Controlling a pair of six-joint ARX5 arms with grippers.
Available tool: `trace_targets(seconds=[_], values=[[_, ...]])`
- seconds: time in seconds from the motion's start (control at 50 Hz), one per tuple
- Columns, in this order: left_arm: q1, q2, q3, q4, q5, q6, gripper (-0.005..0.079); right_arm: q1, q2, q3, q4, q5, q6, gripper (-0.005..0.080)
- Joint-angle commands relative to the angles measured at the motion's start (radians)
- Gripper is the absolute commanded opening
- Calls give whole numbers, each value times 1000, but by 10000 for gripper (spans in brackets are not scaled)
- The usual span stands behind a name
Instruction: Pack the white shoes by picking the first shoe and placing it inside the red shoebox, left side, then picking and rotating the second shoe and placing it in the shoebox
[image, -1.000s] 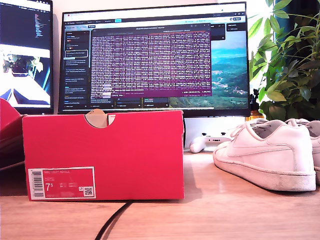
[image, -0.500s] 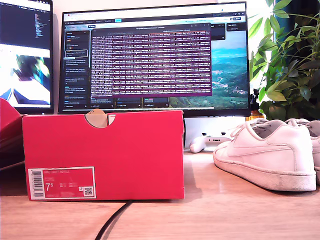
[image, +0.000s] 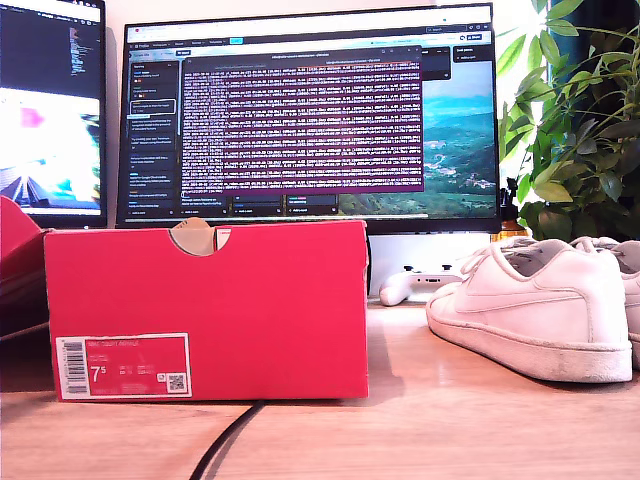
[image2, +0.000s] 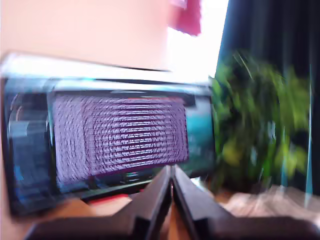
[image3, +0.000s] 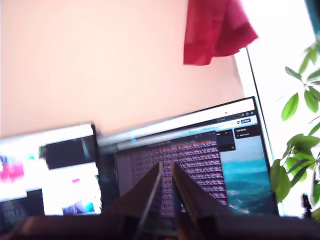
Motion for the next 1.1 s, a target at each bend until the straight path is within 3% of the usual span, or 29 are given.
trace_targets(seconds=[0.0, 0.06, 0.12, 0.14, 0.24, 0.44, 0.76, 0.94, 1.08], values=[[-5, 55, 57, -219, 11, 192, -19, 4, 101, 44, -56, -25, -75, 53], [-8, 103, 108, -332, 10, 377, -19, 4, 188, 114, -109, -47, -103, 53], [-14, 153, 148, -416, 9, 436, -19, 4, 273, 179, -148, -66, -140, 46], [-17, 169, 159, -443, 9, 520, -19, 4, 300, 200, -160, -70, -149, 39], [-48, 243, 199, -569, -7, 701, -19, 5, 437, 309, -231, -89, -185, -13], [-179, 344, 202, -734, -184, 895, -19, 34, 697, 511, -430, -82, -200, -13], [-412, 517, 201, -729, -480, 888, -19, 109, 953, 665, -591, 60, -203, -13], [-468, 676, 201, -620, -608, 805, -19, 128, 1012, 668, -635, 110, -224, -13], [-478, 789, 201, -527, -633, 683, -19, 140, 1022, 668, -663, 179, -229, -13]])
